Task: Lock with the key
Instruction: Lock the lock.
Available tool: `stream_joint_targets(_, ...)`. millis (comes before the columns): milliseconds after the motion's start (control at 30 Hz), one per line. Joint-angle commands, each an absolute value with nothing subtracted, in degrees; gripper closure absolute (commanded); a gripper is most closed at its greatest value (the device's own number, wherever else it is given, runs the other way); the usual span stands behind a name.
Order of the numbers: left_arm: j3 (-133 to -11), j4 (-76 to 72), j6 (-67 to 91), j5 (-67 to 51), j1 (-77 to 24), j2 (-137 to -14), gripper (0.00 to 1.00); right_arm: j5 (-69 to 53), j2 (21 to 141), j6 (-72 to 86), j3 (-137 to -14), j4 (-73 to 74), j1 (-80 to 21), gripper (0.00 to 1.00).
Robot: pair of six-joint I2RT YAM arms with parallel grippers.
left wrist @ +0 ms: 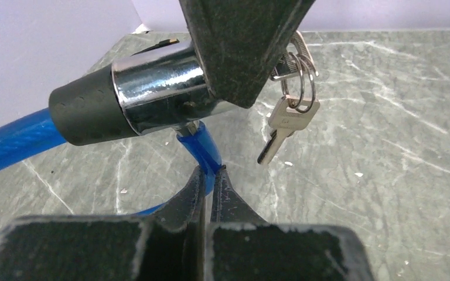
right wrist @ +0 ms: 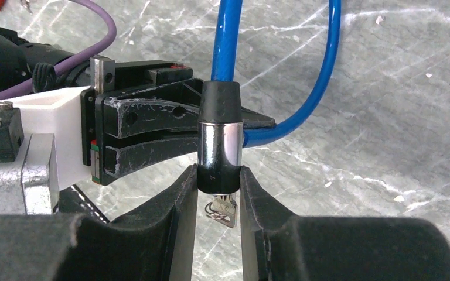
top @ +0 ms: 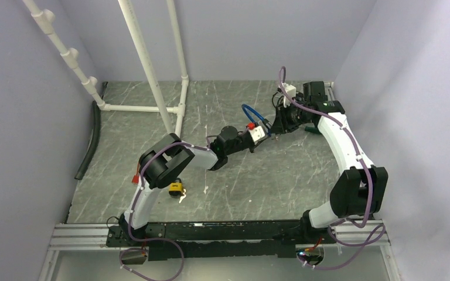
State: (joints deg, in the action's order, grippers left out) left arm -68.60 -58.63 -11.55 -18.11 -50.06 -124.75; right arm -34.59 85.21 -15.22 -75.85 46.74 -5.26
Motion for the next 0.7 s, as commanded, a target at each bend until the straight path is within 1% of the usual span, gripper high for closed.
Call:
stream_joint_targets(0, -72.73, -65.56, -7.69, -21.71, -51.16, -116.68, 1.00, -37.19, 87.08, -15.26, -77.35, 50.54, -5.10, 1.00)
stream_joint_targets(267, -72.89, -64.78, -6.19, -20.78, -51.03, -117.81, 1.00, -37.66, 91.42, -13.22, -77.07, 47.57, -3.98, 1.00)
stream_joint_targets(500, -72.61, -63.78, -5.89, -22.38, -49.79, -118.03, 1.00, -39.09, 95.37, -12.62, -79.96, 48.32, 1.36, 1.00)
stream_joint_targets(667, -73.39, -63.62, -6.18, -22.68, -49.07, -118.60, 0.95, -38.94, 96.13, -12.57, -79.51, 47.79, 2.37, 1.00)
